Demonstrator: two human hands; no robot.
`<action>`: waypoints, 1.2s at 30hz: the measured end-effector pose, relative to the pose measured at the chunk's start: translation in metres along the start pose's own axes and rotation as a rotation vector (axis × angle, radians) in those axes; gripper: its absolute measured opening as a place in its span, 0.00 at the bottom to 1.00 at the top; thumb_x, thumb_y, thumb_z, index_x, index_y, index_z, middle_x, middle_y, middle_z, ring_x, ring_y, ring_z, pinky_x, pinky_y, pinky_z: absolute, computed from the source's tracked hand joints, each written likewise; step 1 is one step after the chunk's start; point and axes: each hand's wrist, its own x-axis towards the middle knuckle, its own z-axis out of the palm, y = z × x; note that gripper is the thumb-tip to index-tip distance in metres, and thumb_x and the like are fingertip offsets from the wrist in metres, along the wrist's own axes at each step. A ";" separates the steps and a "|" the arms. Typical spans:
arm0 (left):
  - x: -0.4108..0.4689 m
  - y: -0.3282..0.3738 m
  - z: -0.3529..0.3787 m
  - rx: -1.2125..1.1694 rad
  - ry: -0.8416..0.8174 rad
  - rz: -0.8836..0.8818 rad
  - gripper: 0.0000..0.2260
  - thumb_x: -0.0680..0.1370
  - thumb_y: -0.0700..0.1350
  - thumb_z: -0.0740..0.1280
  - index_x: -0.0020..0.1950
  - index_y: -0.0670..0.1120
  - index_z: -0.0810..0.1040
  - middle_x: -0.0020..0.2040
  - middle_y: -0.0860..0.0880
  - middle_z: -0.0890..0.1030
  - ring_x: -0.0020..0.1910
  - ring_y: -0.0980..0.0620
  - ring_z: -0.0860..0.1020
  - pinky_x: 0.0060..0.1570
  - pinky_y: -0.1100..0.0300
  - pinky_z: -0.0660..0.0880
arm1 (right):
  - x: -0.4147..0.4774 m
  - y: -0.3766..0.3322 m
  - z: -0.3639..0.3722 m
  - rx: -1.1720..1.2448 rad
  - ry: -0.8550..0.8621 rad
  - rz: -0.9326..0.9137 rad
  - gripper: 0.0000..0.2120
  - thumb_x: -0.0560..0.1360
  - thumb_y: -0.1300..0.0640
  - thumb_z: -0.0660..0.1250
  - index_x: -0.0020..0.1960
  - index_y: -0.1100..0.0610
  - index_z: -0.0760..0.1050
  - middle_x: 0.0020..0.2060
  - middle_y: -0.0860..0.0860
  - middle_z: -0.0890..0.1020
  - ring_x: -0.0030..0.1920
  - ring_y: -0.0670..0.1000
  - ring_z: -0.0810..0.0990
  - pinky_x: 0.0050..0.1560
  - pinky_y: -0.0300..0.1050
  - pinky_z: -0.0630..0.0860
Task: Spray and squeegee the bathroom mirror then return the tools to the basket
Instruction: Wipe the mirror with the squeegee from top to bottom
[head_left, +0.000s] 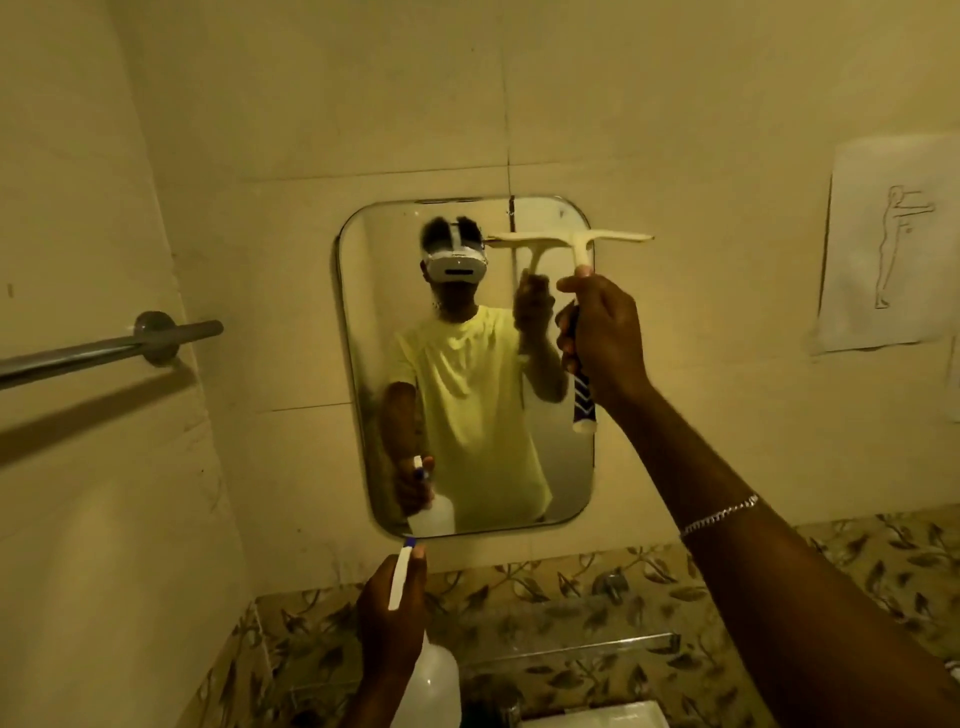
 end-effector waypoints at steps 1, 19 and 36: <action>0.000 0.001 -0.001 0.001 0.004 0.002 0.14 0.81 0.44 0.67 0.36 0.44 0.79 0.29 0.48 0.79 0.31 0.52 0.79 0.32 0.60 0.73 | 0.012 -0.013 0.006 -0.011 -0.013 -0.025 0.19 0.88 0.49 0.54 0.46 0.52 0.79 0.25 0.43 0.80 0.24 0.39 0.76 0.24 0.33 0.71; 0.011 -0.011 -0.002 -0.067 0.030 0.036 0.15 0.81 0.48 0.64 0.37 0.45 0.81 0.31 0.48 0.82 0.32 0.53 0.81 0.33 0.57 0.78 | 0.073 -0.016 0.046 -0.147 0.077 -0.008 0.24 0.88 0.48 0.53 0.35 0.51 0.73 0.19 0.39 0.78 0.18 0.38 0.75 0.19 0.29 0.69; 0.002 -0.023 0.002 -0.115 0.000 -0.051 0.15 0.81 0.51 0.64 0.42 0.44 0.82 0.35 0.48 0.83 0.38 0.51 0.82 0.38 0.64 0.75 | -0.173 0.224 0.005 -0.353 0.088 0.275 0.26 0.82 0.36 0.54 0.33 0.50 0.73 0.23 0.48 0.74 0.25 0.49 0.74 0.28 0.45 0.69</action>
